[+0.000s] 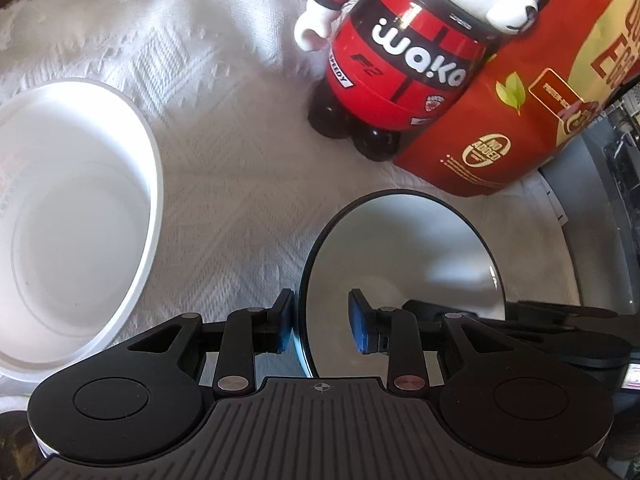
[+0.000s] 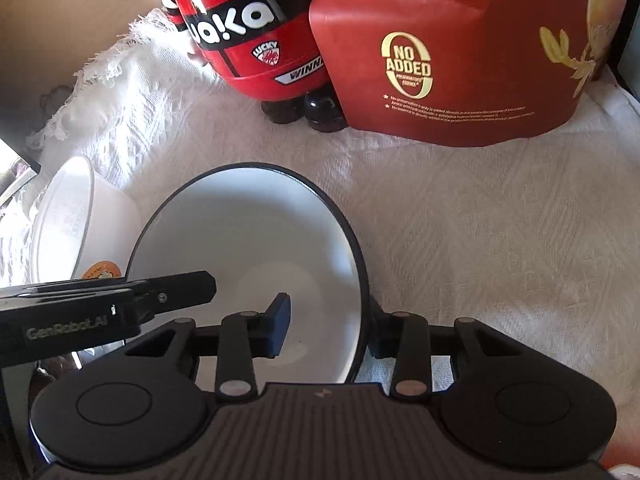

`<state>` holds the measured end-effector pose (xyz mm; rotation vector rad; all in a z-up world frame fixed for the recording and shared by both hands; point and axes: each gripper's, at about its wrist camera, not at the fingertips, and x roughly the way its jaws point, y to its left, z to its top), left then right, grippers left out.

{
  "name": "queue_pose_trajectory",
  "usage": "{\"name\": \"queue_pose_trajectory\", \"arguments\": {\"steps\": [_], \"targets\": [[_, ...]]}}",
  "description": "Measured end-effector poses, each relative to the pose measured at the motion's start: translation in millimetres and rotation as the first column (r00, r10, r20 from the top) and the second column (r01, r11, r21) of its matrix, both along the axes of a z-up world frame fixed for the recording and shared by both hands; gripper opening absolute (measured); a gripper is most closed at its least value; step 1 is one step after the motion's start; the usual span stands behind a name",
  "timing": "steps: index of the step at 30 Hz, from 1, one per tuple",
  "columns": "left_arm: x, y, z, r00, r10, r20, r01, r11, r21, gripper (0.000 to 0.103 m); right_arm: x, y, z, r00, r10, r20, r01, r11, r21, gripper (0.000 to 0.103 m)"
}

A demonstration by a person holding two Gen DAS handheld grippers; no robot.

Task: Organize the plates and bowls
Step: 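Move the left tool to the blue bowl rim and grasp it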

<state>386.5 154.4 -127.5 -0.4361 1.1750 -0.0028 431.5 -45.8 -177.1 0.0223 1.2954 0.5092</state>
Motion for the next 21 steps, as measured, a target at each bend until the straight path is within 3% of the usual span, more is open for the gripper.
{"name": "queue_pose_trajectory", "arguments": {"steps": [8, 21], "targets": [[6.4, -10.1, -4.2, 0.999, -0.034, -0.011, 0.034, 0.999, 0.0, 0.032, -1.8, -11.8, 16.3, 0.998, -0.02, 0.055, 0.021, 1.0, -0.013, 0.037], [24.3, -6.6, -28.7, 0.995, -0.038, -0.093, 0.031, 0.997, -0.068, 0.03, 7.6, -7.9, -4.5, 0.999, -0.039, -0.019, 0.038, 0.999, -0.008, 0.042]]}}
